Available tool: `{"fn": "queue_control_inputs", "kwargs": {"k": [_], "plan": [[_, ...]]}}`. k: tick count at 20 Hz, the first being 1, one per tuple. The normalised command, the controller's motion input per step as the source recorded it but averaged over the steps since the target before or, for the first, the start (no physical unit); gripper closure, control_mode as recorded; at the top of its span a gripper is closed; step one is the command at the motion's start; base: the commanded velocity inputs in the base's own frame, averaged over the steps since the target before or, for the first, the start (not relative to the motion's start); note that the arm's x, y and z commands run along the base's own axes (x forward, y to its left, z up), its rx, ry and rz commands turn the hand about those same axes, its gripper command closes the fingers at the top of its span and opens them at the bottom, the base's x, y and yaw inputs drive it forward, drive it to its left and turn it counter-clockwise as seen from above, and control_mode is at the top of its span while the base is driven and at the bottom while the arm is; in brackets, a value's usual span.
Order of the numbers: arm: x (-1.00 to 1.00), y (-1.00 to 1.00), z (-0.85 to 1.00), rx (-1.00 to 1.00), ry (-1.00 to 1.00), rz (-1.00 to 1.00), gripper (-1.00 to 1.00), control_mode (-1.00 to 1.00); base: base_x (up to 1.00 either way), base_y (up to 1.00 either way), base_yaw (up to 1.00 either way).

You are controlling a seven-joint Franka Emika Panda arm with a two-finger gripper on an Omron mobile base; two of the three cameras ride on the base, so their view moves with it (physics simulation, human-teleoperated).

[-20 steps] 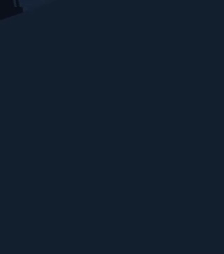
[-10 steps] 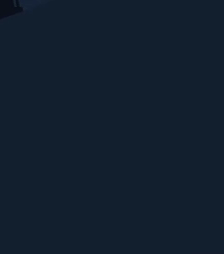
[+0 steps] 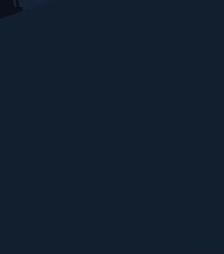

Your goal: Gather all objects into one cabinet and sort the glasses and bowls to opposite sides.

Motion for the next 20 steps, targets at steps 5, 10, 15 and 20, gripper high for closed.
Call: {"fn": "queue_control_inputs", "kwargs": {"k": [5,10,15,20], "plan": [[0.01,0.0,-0.06,0.0,0.0,0.0,1.0,-1.0,0.0,0.0,0.0],[0.0,0.0,0.0,0.0,0.0,0.0,-1.0,-1.0,0.0,0.0,0.0],[0.0,0.0,0.0,0.0,0.0,0.0,-1.0,-1.0,0.0,0.0,0.0],[-0.56,-0.24,0.04,0.0,0.0,-0.02,-1.0,-1.0,0.0,0.0,0.0]]}}
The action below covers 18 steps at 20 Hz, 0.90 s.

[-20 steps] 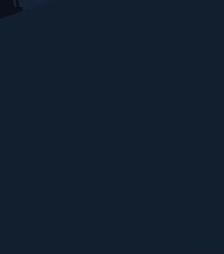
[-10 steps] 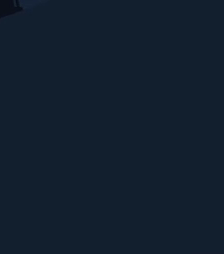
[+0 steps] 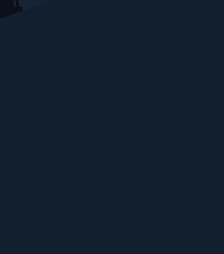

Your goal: Gather all objects into one cabinet and sort the glasses and bowls to opposite sides.

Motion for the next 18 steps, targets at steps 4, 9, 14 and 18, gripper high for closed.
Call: {"fn": "queue_control_inputs", "kwargs": {"k": [4,9,14,18], "plan": [[-0.71,-0.58,0.21,0.0,0.0,-0.06,-1.0,-1.0,0.0,0.0,0.0],[-0.7,-0.85,0.23,0.0,0.0,-0.07,-1.0,-1.0,0.0,0.0,0.0],[-0.79,-0.81,0.31,0.0,0.0,-0.12,-1.0,-1.0,0.0,0.0,0.0],[-1.0,-0.71,0.16,0.0,0.0,-0.17,-1.0,-1.0,0.0,0.0,0.0]]}}
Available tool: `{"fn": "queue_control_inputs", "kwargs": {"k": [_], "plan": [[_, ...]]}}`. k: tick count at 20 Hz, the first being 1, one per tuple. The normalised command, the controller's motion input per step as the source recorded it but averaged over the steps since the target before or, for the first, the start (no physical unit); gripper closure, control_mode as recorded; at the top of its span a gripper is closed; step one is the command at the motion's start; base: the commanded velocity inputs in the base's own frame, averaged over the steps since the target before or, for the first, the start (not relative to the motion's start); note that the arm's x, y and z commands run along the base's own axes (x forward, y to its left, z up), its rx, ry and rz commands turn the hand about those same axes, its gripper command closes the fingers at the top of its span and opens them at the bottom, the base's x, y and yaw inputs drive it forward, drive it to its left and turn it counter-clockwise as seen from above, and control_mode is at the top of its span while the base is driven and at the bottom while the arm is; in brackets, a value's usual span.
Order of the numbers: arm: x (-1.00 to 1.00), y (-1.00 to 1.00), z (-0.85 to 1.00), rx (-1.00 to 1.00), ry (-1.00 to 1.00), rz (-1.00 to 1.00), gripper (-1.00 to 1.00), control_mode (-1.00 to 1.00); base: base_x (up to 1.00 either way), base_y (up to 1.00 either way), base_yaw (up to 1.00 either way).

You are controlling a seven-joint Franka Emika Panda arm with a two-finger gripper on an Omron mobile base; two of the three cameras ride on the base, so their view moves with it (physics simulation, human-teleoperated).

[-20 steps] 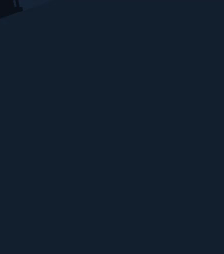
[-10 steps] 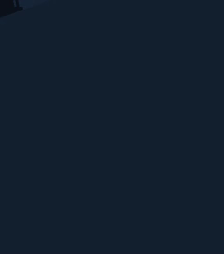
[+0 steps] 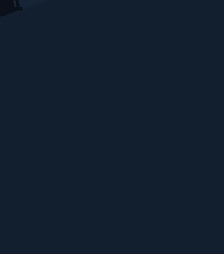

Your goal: Gather all objects into one cabinet and sort the glasses and bowls to opposite sides.

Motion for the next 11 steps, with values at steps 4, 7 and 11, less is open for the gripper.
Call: {"fn": "queue_control_inputs", "kwargs": {"k": [4,7,11], "plan": [[-1.0,-0.51,0.0,0.0,0.0,-0.15,-1.0,-1.0,0.0,0.0,0.0],[-1.0,-0.43,0.0,0.0,0.0,-0.12,-1.0,-1.0,0.0,0.0,0.0],[-1.0,-0.39,0.0,0.0,0.0,-0.11,-1.0,-1.0,0.0,0.0,0.0]]}}
